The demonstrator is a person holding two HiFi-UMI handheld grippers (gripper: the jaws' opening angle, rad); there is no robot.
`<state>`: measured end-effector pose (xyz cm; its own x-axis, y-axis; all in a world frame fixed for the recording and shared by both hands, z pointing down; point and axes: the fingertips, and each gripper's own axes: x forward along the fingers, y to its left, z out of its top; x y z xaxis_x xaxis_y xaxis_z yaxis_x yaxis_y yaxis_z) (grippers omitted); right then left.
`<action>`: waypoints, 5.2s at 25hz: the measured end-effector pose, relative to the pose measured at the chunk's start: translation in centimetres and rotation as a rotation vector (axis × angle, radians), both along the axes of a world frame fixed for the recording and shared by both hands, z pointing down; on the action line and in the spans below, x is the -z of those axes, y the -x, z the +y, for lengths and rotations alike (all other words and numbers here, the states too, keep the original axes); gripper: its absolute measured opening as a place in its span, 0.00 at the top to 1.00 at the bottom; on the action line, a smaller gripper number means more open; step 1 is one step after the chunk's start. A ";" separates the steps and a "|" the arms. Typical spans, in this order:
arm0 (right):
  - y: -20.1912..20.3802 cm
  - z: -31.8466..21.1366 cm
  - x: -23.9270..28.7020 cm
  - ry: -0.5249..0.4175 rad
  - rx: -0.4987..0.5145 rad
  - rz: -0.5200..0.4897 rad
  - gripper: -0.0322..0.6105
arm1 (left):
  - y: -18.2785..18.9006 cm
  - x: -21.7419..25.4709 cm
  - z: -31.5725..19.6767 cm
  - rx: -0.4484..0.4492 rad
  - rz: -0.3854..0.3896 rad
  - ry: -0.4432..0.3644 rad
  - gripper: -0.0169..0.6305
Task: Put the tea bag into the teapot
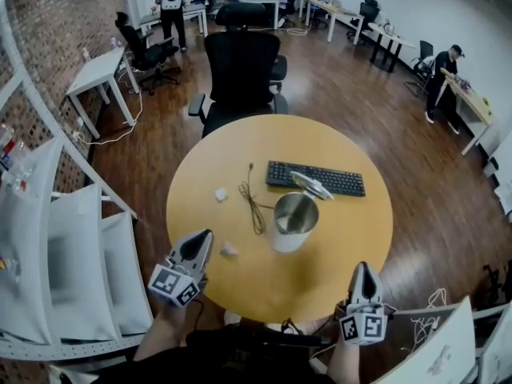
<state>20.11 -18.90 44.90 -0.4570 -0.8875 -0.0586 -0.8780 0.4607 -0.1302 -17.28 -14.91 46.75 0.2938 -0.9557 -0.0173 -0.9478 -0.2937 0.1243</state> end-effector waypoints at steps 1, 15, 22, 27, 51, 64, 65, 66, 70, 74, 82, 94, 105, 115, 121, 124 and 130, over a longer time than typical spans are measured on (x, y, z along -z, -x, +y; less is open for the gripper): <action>0.4 0.0 -0.5 0.013 0.009 0.009 0.94 | -0.2 -0.7 -0.3 -0.004 -0.003 0.017 0.96; 4.0 -0.1 -5.3 0.167 0.103 0.070 0.94 | -0.7 -9.9 -1.4 -0.013 -0.054 0.241 0.94; 4.2 0.8 -7.2 0.231 0.107 0.086 0.94 | -1.6 -17.1 -2.6 -0.049 -0.142 0.438 0.70; 4.3 1.7 -8.1 0.254 0.092 0.129 0.94 | -1.8 -21.3 -2.9 -0.053 -0.169 0.546 0.61; 4.8 2.8 -8.0 0.234 0.050 0.107 0.94 | -0.1 -24.4 -3.6 -0.019 -0.191 0.702 0.84; 3.6 0.3 -2.6 0.068 0.036 0.147 0.94 | -0.7 -8.6 -7.6 -0.048 -0.083 0.280 0.84; 3.5 0.2 -2.3 0.058 0.035 0.150 0.94 | -1.0 -7.2 -7.9 -0.056 -0.088 0.251 0.84; 3.4 0.0 -1.8 0.044 0.034 0.157 0.94 | -1.2 -5.9 -8.1 -0.063 -0.096 0.222 0.84; 3.0 -1.1 1.1 -0.029 0.019 0.165 0.94 | -2.0 -0.7 -9.0 -0.074 -0.107 0.099 0.84; 2.5 -2.0 4.0 -0.101 -0.005 0.150 0.94 | -3.2 3.4 -9.4 -0.096 -0.096 0.001 0.84; 1.0 -2.2 4.2 -0.118 -0.033 0.083 0.94 | -7.5 3.3 -10.9 -0.173 -0.109 -0.004 0.84; -4.5 -2.2 3.0 -0.089 -0.152 0.057 0.94 | -16.3 1.3 -14.7 -0.351 -0.132 0.043 0.84; -5.0 -3.2 1.9 -0.044 -0.163 0.049 0.94 | -17.0 0.3 -16.1 -0.350 -0.145 0.079 0.66; -2.4 -3.9 3.2 -0.062 -0.099 0.062 0.94 | -14.4 2.4 -14.2 -0.305 -0.082 0.016 0.66; 1.2 -3.9 3.9 -0.074 -0.009 0.075 0.94 | -9.3 3.0 -11.2 -0.168 -0.086 0.008 0.94; 2.7 -3.6 1.6 -0.038 0.046 0.067 0.94 | -6.2 2.6 -8.6 -0.104 -0.043 0.010 0.97; 5.3 -3.3 0.8 0.004 0.110 0.067 0.94 | -1.1 1.0 -5.1 0.034 0.003 0.055 0.97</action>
<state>14.80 -22.21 44.07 -0.5546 -0.8319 -0.0217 -0.8288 0.5545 -0.0752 -16.14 -19.99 45.70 0.2610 -0.9647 0.0352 -0.9568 -0.2537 0.1423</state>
